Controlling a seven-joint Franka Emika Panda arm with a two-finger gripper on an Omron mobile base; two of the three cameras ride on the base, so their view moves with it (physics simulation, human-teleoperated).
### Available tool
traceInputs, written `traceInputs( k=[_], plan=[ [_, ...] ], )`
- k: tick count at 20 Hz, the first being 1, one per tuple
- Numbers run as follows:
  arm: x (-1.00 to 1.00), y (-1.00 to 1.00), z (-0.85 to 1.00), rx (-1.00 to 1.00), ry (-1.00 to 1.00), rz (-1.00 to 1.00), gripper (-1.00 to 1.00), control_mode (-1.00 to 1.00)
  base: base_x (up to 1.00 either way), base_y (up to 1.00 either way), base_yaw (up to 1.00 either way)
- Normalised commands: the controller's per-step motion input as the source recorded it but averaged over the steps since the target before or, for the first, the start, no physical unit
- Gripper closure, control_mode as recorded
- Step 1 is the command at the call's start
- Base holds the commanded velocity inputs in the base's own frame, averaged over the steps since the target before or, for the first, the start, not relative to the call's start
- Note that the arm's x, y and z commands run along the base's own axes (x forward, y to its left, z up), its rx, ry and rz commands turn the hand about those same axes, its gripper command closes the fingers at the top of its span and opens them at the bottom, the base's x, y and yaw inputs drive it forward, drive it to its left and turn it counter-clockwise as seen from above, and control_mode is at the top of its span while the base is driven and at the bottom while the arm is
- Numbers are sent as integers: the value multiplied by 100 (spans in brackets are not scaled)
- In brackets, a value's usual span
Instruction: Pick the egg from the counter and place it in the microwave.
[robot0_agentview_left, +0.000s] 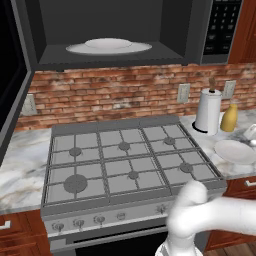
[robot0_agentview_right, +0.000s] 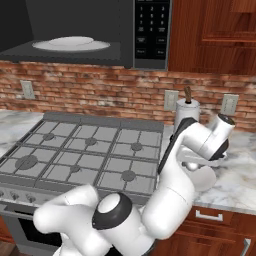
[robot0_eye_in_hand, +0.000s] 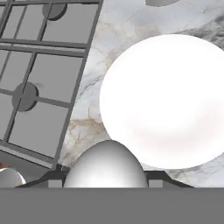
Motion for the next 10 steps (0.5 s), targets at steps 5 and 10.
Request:
traceInputs(
  k=[5,10],
  plan=[
    [-100,100,64,11,-1,0,100,-100,0,0,0],
    [-90,100,84,6,-4,0,100,-100,0,0,0]
  ],
)
